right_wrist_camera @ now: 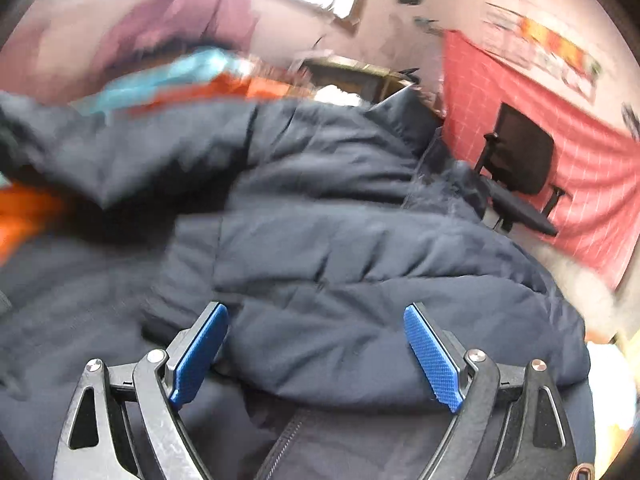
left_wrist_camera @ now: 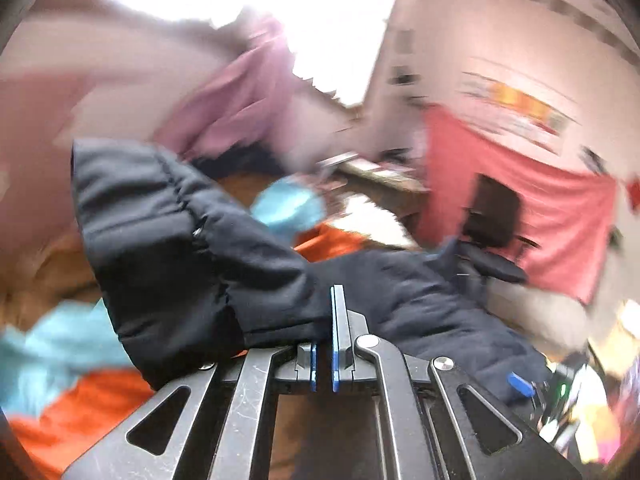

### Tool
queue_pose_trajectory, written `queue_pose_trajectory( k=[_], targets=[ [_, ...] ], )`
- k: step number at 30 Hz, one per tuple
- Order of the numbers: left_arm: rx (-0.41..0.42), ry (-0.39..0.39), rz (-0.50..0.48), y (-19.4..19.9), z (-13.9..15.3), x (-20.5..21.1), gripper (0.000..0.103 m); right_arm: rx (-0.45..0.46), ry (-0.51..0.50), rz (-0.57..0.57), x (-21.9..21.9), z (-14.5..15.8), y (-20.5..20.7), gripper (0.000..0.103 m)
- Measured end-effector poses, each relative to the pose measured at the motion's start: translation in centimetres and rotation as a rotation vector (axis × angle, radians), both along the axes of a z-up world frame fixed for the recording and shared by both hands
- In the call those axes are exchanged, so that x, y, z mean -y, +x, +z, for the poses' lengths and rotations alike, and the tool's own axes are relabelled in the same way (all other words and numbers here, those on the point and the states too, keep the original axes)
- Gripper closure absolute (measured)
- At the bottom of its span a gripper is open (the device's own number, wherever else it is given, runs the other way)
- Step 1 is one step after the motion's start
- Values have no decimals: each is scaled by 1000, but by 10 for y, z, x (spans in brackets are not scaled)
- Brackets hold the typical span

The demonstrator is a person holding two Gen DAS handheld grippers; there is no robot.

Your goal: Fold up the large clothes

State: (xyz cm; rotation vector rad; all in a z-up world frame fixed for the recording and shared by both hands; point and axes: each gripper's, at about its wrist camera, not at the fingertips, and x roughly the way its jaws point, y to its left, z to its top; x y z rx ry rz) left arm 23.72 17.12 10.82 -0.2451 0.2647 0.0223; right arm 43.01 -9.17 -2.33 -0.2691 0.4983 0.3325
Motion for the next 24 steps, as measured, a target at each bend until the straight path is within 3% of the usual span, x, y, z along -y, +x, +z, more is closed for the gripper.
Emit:
queue_pose_trajectory(
  k=[2,6,12,19,23,24],
  targets=[
    [43,70,-118,5,16,36,100,-11,115,-15,23,20,-1,12],
    [62,169,-332,23,23,110,100,-36,248,-40,69,54,2,11],
    [-45,293,-577,54,-15,220,100,-47,356,-126,143,83,7,10],
    [-259,275,-667,119,-85,302,100,-65,448,-278,236,84,11,10],
    [-381,291,-683,144,-122,323,100,-123,537,-311,274,69,17,10],
    [-400,284,-693,144,-130,311,100,-146,577,-305,282,63,19,10]
  ],
)
